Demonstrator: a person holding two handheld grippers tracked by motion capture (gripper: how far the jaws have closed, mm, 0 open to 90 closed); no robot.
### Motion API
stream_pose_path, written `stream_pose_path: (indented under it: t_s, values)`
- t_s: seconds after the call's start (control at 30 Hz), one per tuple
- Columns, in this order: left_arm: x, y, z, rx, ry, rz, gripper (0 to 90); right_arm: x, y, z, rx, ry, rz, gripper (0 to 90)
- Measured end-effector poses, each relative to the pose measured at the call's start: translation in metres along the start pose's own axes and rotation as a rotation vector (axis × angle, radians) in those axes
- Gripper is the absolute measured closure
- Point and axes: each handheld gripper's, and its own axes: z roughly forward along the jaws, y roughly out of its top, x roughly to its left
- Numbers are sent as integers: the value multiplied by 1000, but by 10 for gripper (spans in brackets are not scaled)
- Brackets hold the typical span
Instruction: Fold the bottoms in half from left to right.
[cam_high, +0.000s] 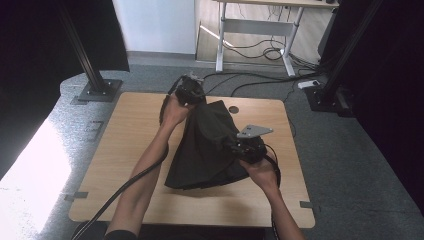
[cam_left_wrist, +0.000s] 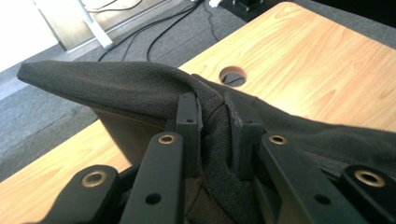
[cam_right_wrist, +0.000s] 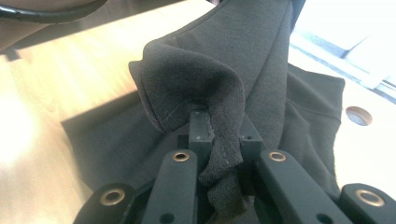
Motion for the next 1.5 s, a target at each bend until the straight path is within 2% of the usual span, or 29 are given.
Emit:
stream_pose_path:
  t_s: [0.03, 0.07, 0.13, 0.2, 0.23, 0.27, 0.3, 0.33, 0.37, 0.43, 0.53, 0.57, 0.6, 0.63, 0.73, 0.77, 0.83, 0.97, 1.0, 1.1, 1.23, 1.4, 1.5]
  values:
    - [-3, 2, 7, -3, -4, 4, 766, -6, -5, -1, 11, -22, 5, 812]
    - [-6, 4, 13, -5, -6, 6, 766, -6, -5, -1, 11, -22, 5, 812]
    - [-13, 7, 27, -7, -12, 10, 764, -16, -16, -2, 31, -51, 25, 811]
    - [-20, 9, 41, -8, -14, 23, 763, -20, -20, -3, 37, -59, 33, 811]
    - [-23, 10, 48, -6, -16, 28, 758, -28, -30, -2, 51, -80, 48, 809]
    - [-26, 10, 55, -6, -18, 32, 758, -28, -30, -2, 51, -80, 48, 809]
    - [-29, 10, 62, -6, -21, 36, 747, -37, -42, 0, 58, -90, 76, 808]
    - [-31, 9, 69, -2, -25, 40, 747, -37, -42, 0, 58, -90, 76, 808]
    - [-34, 9, 78, 3, -31, 49, 718, -47, -56, 1, 72, -107, 105, 804]
    - [-38, 8, 91, 14, -36, 65, 701, -50, -61, 2, 80, -111, 115, 800]
    - [-45, 6, 106, 13, -16, 82, 580, -62, -81, 2, 116, -155, 157, 717]
    - [-47, 7, 107, 8, -24, 68, 496, -70, -95, -1, 151, -192, 181, 639]
    - [-47, 7, 107, 5, -39, 55, 496, -70, -95, -1, 151, -192, 181, 639]
    - [-48, 7, 105, -2, -50, 50, 446, -76, -108, -6, 170, -219, 208, 582]
    - [-51, 8, 97, -2, -75, 60, 391, -81, -116, -13, 170, -228, 234, 536]
    - [-52, 8, 93, -1, -70, 76, 368, -82, -118, -17, 168, -232, 238, 516]
    - [-52, 7, 86, -4, -63, 95, 344, -83, -119, -23, 168, -235, 241, 478]
    - [-50, -1, 65, -12, -84, 104, 273, -80, -114, -39, 160, -250, 221, 400]
    - [-50, -1, 65, -12, -84, 104, 265, -80, -114, -39, 160, -250, 221, 400]
    - [-51, -14, 51, -23, -111, 109, 229, -77, -109, -47, 157, -246, 200, 355]
    - [-53, -26, 42, -26, -120, 121, 171, -73, -101, -50, 143, -235, 187, 342]
    - [-56, -51, 25, -4, -104, 152, 143, -69, -91, -46, 144, -218, 163, 324]
    - [-55, -66, 14, 9, -114, 147, 139, -70, -88, -38, 149, -214, 176, 279]
